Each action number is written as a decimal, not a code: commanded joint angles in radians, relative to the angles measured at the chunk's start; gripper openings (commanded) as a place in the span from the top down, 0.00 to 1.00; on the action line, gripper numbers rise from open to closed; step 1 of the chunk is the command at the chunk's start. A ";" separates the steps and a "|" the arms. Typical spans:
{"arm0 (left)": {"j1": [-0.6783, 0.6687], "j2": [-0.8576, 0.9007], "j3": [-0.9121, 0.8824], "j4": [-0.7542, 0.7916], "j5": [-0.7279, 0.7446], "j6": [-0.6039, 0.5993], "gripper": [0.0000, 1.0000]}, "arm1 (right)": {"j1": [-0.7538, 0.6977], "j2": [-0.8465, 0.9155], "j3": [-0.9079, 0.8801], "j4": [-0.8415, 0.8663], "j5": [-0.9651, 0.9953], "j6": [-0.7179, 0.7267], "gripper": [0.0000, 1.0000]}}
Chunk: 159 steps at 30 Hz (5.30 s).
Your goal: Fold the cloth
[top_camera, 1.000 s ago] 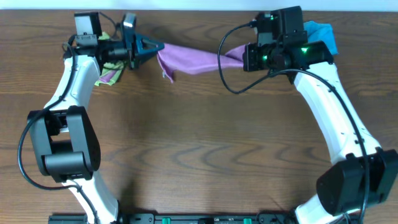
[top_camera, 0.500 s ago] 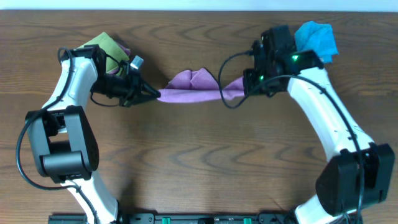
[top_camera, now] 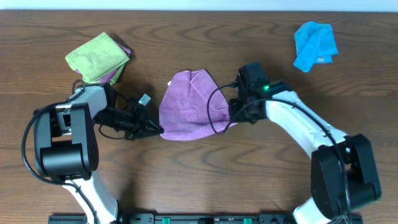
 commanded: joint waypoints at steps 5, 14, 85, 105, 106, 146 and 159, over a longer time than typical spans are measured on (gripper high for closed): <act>0.008 -0.012 0.000 -0.002 -0.051 0.053 0.94 | 0.020 -0.017 -0.016 -0.001 0.024 0.047 0.98; 0.035 -0.076 0.002 -0.005 -0.116 0.051 0.07 | 0.020 -0.186 -0.016 -0.116 0.195 0.029 0.55; -0.245 -0.339 -0.617 1.198 0.053 -0.898 0.80 | -0.032 -0.532 -0.040 -0.185 0.141 -0.113 0.51; -0.264 -0.339 -0.617 1.173 0.049 -0.881 0.64 | -0.032 -0.530 -0.280 0.006 0.073 -0.135 0.36; -0.268 -0.339 -0.617 1.173 0.035 -0.882 0.63 | -0.032 -0.530 -0.279 0.006 0.066 -0.135 0.36; -0.320 -0.340 -0.617 1.140 -0.014 -0.848 0.94 | -0.032 -0.255 -0.257 0.061 0.160 -0.300 0.25; -0.313 -0.340 -0.615 1.155 0.009 -0.848 0.95 | -0.032 -0.150 -0.257 0.101 0.161 -0.300 0.46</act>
